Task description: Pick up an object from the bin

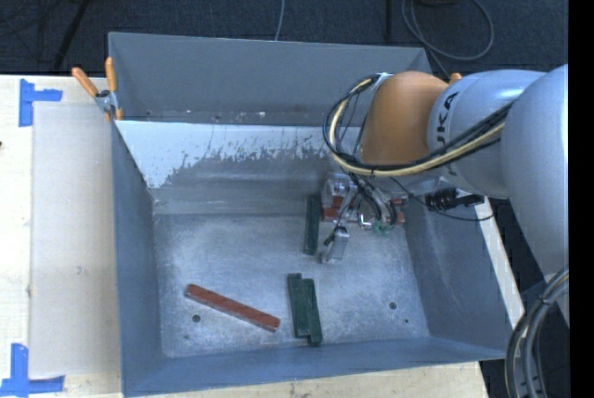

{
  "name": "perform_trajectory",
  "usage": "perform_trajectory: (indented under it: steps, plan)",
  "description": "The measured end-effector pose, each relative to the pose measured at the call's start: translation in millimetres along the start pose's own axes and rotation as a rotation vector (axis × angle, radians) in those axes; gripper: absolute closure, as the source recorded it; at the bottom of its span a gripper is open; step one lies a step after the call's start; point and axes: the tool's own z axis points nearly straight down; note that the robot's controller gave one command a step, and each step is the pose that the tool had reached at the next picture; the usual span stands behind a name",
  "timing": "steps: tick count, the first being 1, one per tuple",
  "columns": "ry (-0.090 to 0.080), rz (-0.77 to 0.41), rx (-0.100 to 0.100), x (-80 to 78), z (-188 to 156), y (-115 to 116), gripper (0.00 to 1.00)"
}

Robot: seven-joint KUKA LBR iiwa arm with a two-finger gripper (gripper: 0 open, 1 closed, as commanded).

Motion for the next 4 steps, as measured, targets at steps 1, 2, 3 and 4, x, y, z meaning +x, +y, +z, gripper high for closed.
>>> perform_trajectory:
  steps: [1,2,3,4]
  plan:
    - [-0.015,-0.002,0.0,-4.5,-8,0,1.0]
    - [-0.01,-0.022,0.0,0.7,-149,-18,1.0]
    - [-0.002,-0.024,0.0,2.3,-143,-18,0.0]
    - [-0.004,-0.194,0.0,7.5,0,-53,0.0]
